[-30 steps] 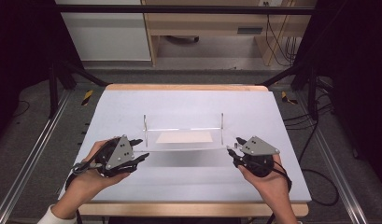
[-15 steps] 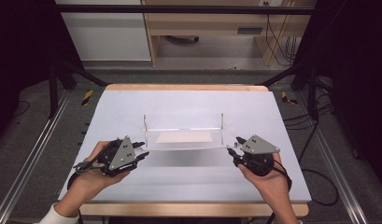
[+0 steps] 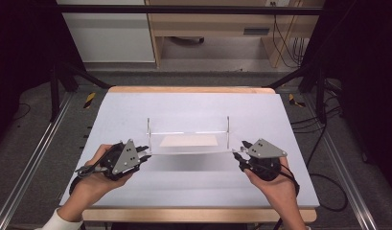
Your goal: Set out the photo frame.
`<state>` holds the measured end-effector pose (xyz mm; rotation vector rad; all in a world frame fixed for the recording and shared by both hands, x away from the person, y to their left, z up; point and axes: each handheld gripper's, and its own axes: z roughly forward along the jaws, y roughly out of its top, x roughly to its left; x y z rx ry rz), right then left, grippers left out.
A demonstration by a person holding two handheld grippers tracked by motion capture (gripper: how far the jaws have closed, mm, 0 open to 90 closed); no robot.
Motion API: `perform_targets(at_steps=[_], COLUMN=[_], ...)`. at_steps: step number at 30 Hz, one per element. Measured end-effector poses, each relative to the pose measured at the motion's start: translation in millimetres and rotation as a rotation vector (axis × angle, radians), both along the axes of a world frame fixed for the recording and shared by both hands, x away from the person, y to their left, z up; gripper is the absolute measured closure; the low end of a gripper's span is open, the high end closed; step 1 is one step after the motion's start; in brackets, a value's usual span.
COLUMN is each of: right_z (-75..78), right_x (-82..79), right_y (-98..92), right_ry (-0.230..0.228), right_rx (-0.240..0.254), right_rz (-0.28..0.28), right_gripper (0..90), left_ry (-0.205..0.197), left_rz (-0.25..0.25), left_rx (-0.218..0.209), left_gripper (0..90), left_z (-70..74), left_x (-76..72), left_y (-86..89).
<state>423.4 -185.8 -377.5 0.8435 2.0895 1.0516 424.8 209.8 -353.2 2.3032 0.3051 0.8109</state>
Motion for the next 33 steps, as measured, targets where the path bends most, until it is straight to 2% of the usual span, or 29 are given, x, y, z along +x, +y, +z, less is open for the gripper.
perform_targets(at_steps=[7,14,24,27,33], right_z=[4.7,9.0,4.3,2.0,5.3], right_x=[0.7,2.2,4.9,8.0,8.6], right_y=[1.4,5.1,3.0,3.2,8.0], right_ry=[-0.005,-0.006,0.0,-0.012,-0.022], right_rx=[0.001,-0.018,-0.008,-0.011,-0.051], right_rz=[0.002,0.014,0.032,0.061,0.083], right_gripper=[55.4,57.1,56.3,55.2,57.8], left_ry=[0.005,0.01,0.02,0.024,0.027], left_rz=[-0.006,-0.012,-0.02,-0.018,-0.01], left_rx=[0.001,-0.005,0.0,-0.009,-0.01], left_gripper=[72.5,72.4,72.6,72.5,71.9], left_z=[5.4,7.5,6.8,6.8,9.1], left_x=[5.2,8.1,7.6,8.1,11.4], left_y=[2.8,8.0,8.6,8.9,10.1])
